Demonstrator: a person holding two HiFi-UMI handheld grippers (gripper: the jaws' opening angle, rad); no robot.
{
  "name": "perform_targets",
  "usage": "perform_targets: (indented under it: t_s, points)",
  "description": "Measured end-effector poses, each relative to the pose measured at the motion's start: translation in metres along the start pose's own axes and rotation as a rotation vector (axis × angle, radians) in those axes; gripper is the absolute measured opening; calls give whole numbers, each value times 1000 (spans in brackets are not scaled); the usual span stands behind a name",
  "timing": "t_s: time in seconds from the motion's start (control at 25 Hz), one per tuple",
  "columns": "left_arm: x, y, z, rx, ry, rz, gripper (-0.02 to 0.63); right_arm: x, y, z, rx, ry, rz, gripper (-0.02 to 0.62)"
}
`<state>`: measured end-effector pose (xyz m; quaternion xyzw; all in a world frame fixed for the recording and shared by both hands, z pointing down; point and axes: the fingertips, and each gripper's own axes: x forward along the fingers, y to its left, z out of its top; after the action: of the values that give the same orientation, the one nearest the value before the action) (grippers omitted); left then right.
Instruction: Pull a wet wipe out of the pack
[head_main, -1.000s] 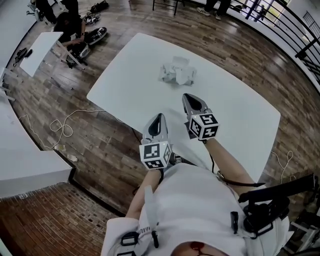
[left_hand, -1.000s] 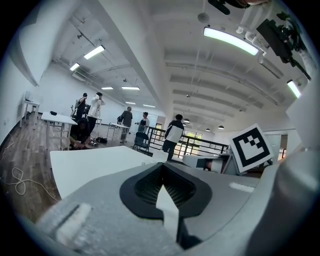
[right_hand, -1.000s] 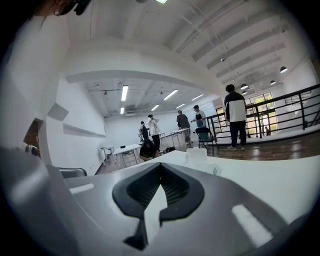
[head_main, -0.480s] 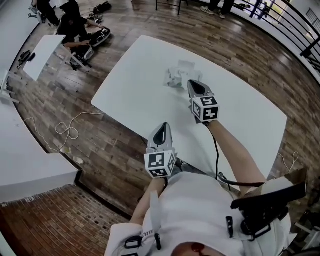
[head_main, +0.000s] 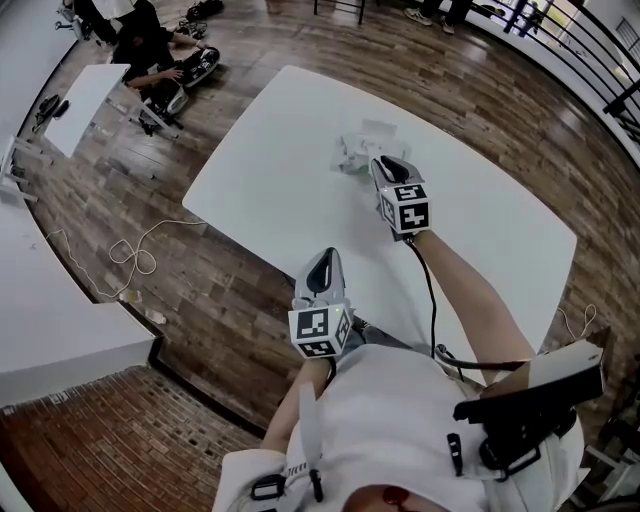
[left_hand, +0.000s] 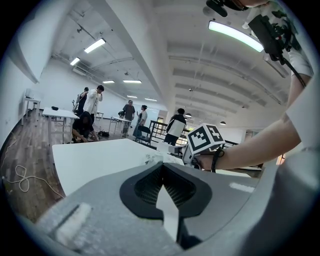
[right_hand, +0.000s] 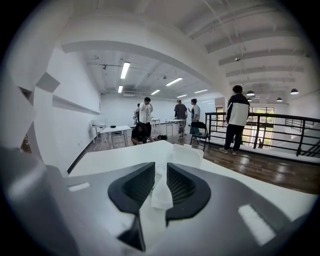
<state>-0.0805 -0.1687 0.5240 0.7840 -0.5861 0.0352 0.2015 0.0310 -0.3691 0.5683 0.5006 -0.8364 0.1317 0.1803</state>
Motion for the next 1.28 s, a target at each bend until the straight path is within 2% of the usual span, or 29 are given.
perform_targets:
  t_s: [0.48,0.72,1.0,1.28]
  points:
    - [-1,4,-4,6,23,-4,2,23,-8,-18,-3,101,-21,156]
    - [-2,11,-2,6,22,5,2,30,-11,-33,-10,170,-46,156]
    - [1,12,-1,2,21,2,2,32,-12,-44,-26,214,-65,139]
    - [1,14,-1,-3,16,5,2,32,-14,-49,-36,241,-83,63]
